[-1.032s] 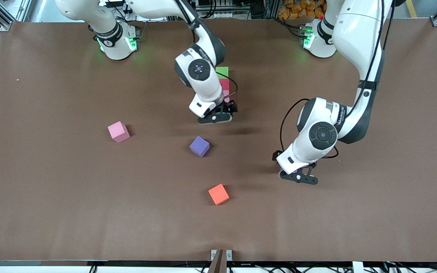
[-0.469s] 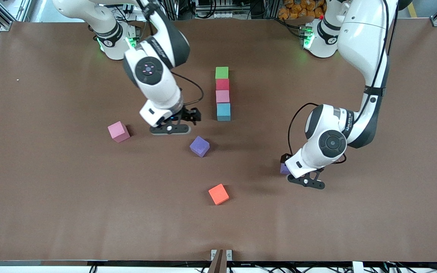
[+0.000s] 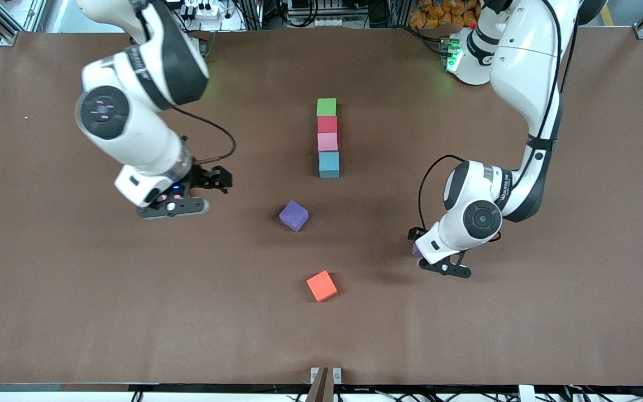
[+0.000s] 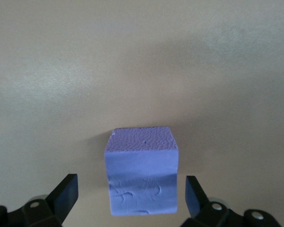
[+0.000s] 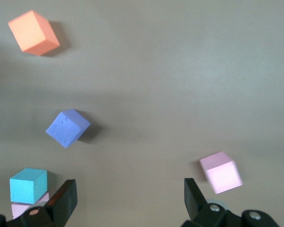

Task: Arrange blocks into number 1

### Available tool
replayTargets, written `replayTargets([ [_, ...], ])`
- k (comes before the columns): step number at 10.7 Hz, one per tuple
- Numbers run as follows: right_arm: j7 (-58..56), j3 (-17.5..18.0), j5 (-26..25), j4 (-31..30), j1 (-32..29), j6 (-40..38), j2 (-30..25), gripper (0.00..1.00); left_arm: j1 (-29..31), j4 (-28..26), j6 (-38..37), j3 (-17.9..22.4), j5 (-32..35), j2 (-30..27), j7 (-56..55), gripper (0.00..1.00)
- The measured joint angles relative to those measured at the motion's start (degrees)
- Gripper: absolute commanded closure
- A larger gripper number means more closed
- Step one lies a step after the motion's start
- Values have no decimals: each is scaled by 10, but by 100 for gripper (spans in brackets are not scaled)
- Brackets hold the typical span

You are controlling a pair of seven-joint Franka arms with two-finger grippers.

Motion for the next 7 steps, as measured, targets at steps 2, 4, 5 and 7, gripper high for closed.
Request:
replayTargets([
  [2, -59, 0, -1, 11, -40, -16, -14, 0, 1, -1, 16, 0, -16, 18, -1, 27],
  [4, -116, -1, -2, 31, -81, -48, -19, 0, 1, 0, 21, 0, -22, 24, -1, 100],
  [5, -122, -1, -5, 36, -93, -52, -24, 0, 1, 2, 21, 0, -22, 24, -1, 100],
  [7, -122, 8, -27, 38, -115, -53, -33, 0, -2, 6, 21, -2, -23, 23, -11, 100],
])
